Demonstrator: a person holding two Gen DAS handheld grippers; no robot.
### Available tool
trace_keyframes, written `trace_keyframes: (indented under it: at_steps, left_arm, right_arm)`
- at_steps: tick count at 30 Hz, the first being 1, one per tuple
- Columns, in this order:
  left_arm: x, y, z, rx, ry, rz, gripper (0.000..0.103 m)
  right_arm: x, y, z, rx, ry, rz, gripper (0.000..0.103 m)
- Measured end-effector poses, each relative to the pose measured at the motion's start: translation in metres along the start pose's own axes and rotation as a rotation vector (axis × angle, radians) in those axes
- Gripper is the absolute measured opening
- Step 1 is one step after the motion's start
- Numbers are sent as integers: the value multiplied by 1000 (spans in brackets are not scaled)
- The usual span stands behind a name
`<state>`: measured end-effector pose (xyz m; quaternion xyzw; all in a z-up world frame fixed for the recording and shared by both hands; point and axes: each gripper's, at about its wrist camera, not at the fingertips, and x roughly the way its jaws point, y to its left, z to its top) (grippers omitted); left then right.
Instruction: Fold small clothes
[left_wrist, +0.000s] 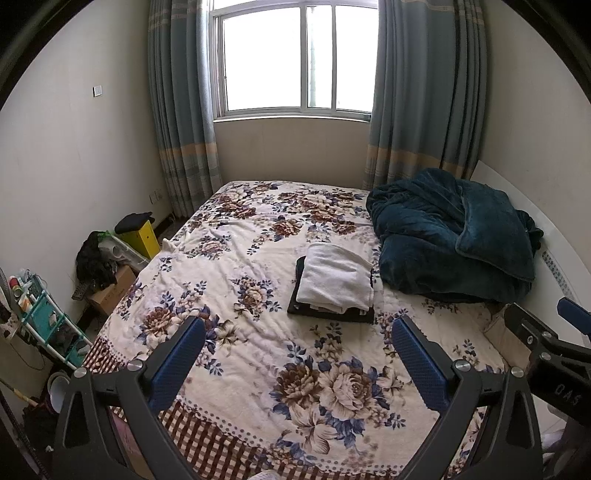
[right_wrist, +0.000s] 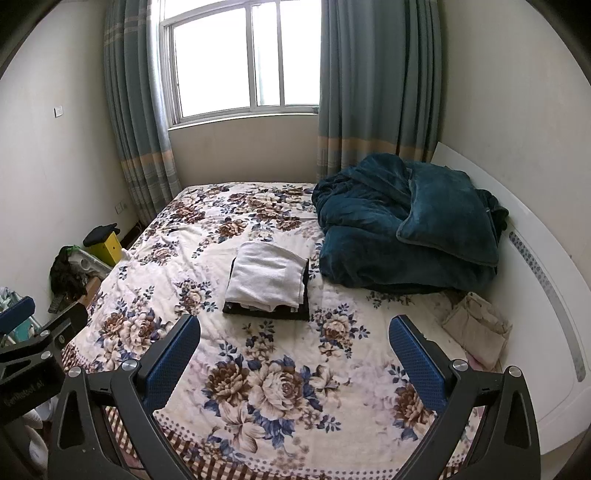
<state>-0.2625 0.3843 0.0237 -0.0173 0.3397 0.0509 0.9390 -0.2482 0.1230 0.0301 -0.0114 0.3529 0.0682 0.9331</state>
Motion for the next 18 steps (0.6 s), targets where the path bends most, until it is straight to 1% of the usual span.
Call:
trace_keyframes:
  at_steps: [18]
  left_arm:
    - [2, 4, 1, 4, -12, 4, 103]
  right_arm:
    - [2, 7, 1, 10, -4, -1, 103]
